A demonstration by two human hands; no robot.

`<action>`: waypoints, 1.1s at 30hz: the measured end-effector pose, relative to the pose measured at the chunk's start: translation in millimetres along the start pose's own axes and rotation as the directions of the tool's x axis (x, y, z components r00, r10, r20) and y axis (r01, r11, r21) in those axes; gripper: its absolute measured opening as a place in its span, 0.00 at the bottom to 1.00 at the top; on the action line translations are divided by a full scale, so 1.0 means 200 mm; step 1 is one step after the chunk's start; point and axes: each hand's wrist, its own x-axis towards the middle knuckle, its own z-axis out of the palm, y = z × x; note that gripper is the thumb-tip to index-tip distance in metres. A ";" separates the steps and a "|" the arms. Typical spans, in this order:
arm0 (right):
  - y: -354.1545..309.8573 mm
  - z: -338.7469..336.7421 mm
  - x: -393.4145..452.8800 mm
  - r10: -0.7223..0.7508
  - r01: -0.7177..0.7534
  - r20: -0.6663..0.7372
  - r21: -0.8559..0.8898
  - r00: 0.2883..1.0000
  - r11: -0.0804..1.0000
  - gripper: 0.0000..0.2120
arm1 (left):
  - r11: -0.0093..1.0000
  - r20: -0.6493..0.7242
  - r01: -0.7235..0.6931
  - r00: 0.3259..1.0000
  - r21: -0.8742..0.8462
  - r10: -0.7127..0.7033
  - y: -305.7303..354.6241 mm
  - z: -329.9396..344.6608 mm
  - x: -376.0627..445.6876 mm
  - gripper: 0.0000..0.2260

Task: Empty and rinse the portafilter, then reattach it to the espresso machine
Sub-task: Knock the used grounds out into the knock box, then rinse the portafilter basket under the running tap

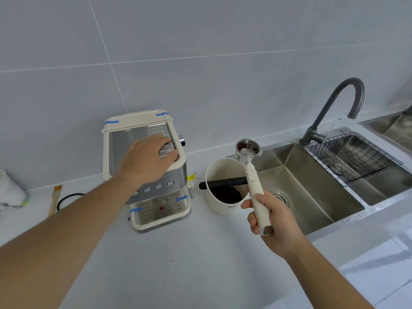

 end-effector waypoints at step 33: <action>-0.63 -1.34 0.50 0.039 -0.028 0.089 -0.121 0.995 0.992 0.05 | 0.488 0.403 0.510 0.860 -0.708 -0.313 1.87 1.17 0.42 0.10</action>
